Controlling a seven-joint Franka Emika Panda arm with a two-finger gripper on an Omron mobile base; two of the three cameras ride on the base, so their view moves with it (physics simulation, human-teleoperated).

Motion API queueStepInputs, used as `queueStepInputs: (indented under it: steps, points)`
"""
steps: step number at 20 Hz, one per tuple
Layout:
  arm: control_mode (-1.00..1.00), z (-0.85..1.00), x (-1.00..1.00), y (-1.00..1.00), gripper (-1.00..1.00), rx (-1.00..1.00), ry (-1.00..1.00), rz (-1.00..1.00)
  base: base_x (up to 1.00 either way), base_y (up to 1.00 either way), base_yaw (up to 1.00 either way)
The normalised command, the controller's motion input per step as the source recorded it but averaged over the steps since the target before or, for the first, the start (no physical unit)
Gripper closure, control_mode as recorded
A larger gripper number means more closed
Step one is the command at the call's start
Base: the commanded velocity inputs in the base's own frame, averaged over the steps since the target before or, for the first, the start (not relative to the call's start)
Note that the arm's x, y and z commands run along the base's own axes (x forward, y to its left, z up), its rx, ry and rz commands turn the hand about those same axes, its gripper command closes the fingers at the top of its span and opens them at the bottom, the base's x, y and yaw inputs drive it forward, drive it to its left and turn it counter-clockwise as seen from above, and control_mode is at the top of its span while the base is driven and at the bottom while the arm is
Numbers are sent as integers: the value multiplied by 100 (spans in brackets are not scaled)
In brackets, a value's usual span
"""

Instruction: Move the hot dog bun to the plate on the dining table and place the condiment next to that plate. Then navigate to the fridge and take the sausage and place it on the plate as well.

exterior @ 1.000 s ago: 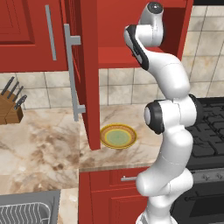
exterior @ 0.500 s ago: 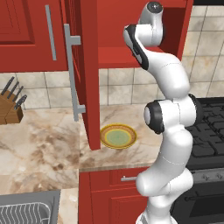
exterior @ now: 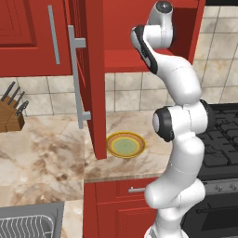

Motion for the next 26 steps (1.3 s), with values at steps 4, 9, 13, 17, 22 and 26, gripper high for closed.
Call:
queueStepInputs:
  steps: [4,9,13,17,22,26]
  points:
    - [-100,-4,-18,0,100,0,-4,0,0,0,0]
    - [-100,0,-81,0,100,0,-13,-1,0,0,0]
    - [-100,2,-100,5,100,2,-17,-4,0,0,0]
    - [-100,5,-100,5,100,3,-17,-1,0,0,0]
    - [-100,10,-100,0,100,6,-15,-1,0,0,0]
    - [-100,9,-100,0,100,6,-6,-1,0,0,0]
